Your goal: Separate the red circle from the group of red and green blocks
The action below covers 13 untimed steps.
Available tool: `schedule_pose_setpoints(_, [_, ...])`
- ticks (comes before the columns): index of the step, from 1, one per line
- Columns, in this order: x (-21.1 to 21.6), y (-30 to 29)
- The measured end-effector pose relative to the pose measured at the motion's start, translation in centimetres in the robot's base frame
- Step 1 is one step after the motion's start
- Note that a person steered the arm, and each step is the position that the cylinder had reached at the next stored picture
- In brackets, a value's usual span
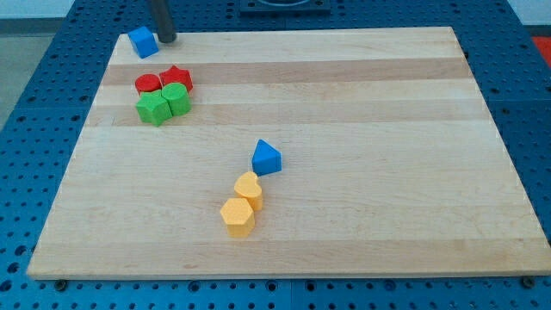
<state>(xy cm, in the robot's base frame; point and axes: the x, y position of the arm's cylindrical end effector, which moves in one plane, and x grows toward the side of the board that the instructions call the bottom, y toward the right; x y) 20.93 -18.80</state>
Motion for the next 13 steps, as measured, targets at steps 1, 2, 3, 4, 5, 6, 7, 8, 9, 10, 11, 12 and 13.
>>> schedule_pose_setpoints(1, [2.9, 6.1])
schedule_pose_setpoints(2, [5.1, 4.6])
schedule_pose_setpoints(3, [5.8, 0.2])
schedule_pose_setpoints(4, [5.8, -3.2])
schedule_pose_setpoints(5, [8.4, -5.0])
schedule_pose_setpoints(6, [13.2, -2.6])
schedule_pose_setpoints(7, [16.6, 0.8])
schedule_pose_setpoints(8, [16.6, -2.0])
schedule_pose_setpoints(9, [17.4, -3.8])
schedule_pose_setpoints(10, [21.0, -2.4])
schedule_pose_setpoints(11, [21.1, 3.4])
schedule_pose_setpoints(12, [20.8, 7.9])
schedule_pose_setpoints(13, [20.8, 3.8])
